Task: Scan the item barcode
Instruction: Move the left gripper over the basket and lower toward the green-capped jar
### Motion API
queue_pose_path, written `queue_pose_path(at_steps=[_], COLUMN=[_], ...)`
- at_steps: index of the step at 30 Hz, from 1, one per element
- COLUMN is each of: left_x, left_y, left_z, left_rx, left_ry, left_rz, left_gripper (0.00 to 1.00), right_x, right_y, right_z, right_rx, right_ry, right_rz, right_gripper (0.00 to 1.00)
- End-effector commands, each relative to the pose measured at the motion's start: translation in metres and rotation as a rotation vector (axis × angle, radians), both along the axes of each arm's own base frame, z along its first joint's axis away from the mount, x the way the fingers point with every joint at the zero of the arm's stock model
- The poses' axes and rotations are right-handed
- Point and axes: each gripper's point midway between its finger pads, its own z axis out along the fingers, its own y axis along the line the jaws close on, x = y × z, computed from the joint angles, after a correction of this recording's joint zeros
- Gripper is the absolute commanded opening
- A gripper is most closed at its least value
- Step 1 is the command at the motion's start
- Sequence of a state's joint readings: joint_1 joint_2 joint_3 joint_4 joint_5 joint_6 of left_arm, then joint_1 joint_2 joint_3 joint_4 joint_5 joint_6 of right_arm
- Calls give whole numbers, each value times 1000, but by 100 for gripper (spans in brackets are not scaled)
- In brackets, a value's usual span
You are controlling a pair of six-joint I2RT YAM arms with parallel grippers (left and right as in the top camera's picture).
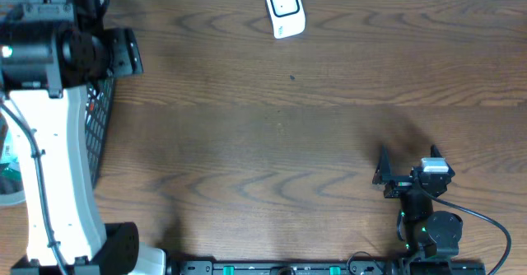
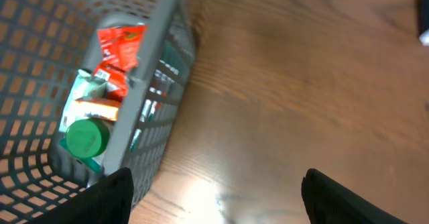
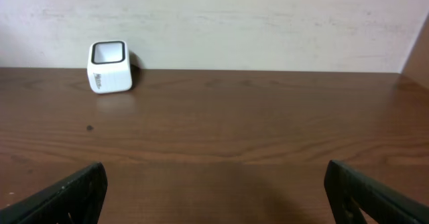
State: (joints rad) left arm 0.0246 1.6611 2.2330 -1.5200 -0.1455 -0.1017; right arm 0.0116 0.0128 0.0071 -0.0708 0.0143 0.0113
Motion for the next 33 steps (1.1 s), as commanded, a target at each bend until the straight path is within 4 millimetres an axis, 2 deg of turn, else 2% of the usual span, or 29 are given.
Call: queue_pose_path(at_steps=[1,4,6,13,17,23,26,30,33], left_x=[-8,-18,-30,-68,-82,-88,-82,-63,-60], left_y=[43,79,105,166,182,201,208,212,221], left_z=[21,22,22,15,0,-34,-54,-81,-104], left_rx=[-10,-35,-31,-24,-39,-56,-88,-183,-213], left_ry=[-110,-135,-135,-113,-59,30,76,118,174], left_rz=[259,411,495,701,750,803,791,719,723], left_gripper=[82,82,90,95,100,98,98,98,98], right_x=[0,0,0,0,0,0,0,0,0], right_y=[1,1,1,1,1,1,1,1,1], right_z=[-1,-1,-1,-1,-1,-1,-1,-1,-1], right_rx=[11,10,11,11,11,11,11,11,11], right_ry=[4,4,4,4,4,4,4,4,4], right_rz=[5,5,5,5,5,5,5,5,5], right_gripper=[99,99,99,99,99,99,99,99,99])
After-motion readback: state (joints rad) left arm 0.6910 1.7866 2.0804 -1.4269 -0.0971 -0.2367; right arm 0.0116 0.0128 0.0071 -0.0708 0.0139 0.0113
